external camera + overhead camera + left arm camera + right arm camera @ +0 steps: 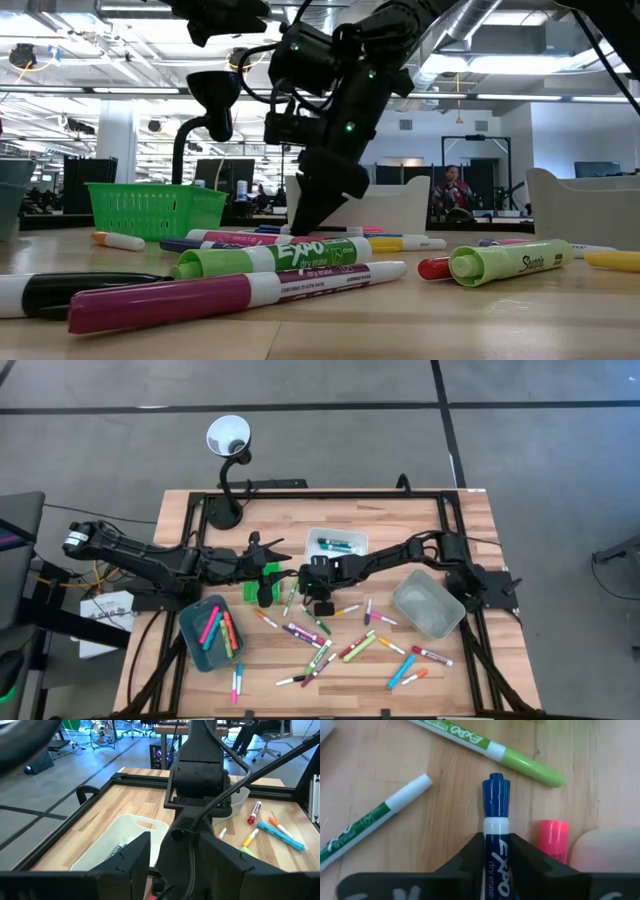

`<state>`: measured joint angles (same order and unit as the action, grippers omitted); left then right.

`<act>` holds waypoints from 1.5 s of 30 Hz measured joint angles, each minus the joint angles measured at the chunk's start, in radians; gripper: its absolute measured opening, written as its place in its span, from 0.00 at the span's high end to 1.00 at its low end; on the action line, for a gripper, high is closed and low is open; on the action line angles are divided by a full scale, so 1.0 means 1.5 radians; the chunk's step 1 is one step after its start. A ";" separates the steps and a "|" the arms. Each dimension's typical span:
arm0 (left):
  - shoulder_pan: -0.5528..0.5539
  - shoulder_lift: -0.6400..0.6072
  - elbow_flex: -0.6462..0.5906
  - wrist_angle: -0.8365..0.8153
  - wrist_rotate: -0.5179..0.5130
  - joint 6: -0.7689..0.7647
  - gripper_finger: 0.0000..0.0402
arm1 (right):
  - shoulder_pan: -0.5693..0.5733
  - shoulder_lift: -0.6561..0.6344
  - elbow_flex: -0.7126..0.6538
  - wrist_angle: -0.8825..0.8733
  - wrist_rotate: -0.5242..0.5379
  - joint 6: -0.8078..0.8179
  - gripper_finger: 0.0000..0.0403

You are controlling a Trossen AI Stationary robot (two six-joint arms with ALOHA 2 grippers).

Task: Pick & Place Markers
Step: Put the big blue marker pen into the white bin, then put the big pink highlighter pen into the blue bin

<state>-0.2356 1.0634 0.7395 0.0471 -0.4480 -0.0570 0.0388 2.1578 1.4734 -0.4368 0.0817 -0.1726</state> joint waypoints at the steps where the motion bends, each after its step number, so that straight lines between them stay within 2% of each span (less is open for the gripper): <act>1: 0.000 0.000 0.000 0.000 0.000 0.000 0.59 | -0.001 0.000 0.000 -0.001 0.000 -0.004 0.85; 7: 0.000 0.000 0.000 0.000 0.000 0.000 0.59 | 0.003 -0.018 -0.002 -0.009 0.000 0.015 0.86; 11: 0.000 0.000 0.000 0.003 0.000 0.000 0.59 | 0.009 -0.076 -0.002 -0.038 0.007 0.060 0.84; 13: 0.000 -0.001 0.000 0.008 -0.001 -0.001 0.59 | 0.010 -0.111 -0.002 -0.075 0.037 0.080 0.84; 16: 0.000 -0.001 0.000 0.003 -0.003 0.000 0.59 | 0.013 -0.174 -0.006 -0.126 0.131 0.079 0.84; 18: 0.000 0.001 -0.001 -0.005 0.000 0.000 0.59 | 0.006 -0.223 -0.014 -0.141 0.167 0.066 0.84; 21: 0.000 0.001 -0.001 -0.003 0.001 -0.002 0.59 | -0.023 -0.291 -0.065 -0.117 0.117 0.037 0.84; 24: 0.000 0.002 -0.001 -0.003 0.024 -0.018 0.59 | -0.076 -0.348 -0.167 0.015 0.005 0.022 0.84; 26: 0.000 0.008 -0.001 -0.001 0.056 -0.020 0.59 | -0.116 -0.370 -0.238 0.100 -0.032 0.023 0.84; 29: 0.000 0.027 -0.001 0.015 0.071 -0.019 0.59 | -0.166 -0.364 -0.325 0.209 -0.070 0.033 0.84; 32: 0.007 0.059 0.000 0.046 0.070 0.000 0.59 | -0.187 -0.338 -0.350 0.287 -0.086 0.033 0.84; 39: 0.036 0.165 0.000 0.054 0.070 0.002 0.59 | -0.194 -0.248 -0.322 0.265 -0.090 0.019 0.82; 43: 0.046 0.220 -0.001 0.062 0.074 -0.022 0.59 | -0.193 -0.217 -0.281 0.191 -0.087 0.007 0.73; 45: 0.052 0.240 0.000 0.064 0.098 -0.040 0.59 | -0.192 -0.215 -0.266 0.182 -0.087 0.005 0.67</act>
<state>-0.1579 1.4227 0.7395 0.1435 -0.3011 -0.1166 -0.2495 1.8352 1.0739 -0.1636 -0.0490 -0.1648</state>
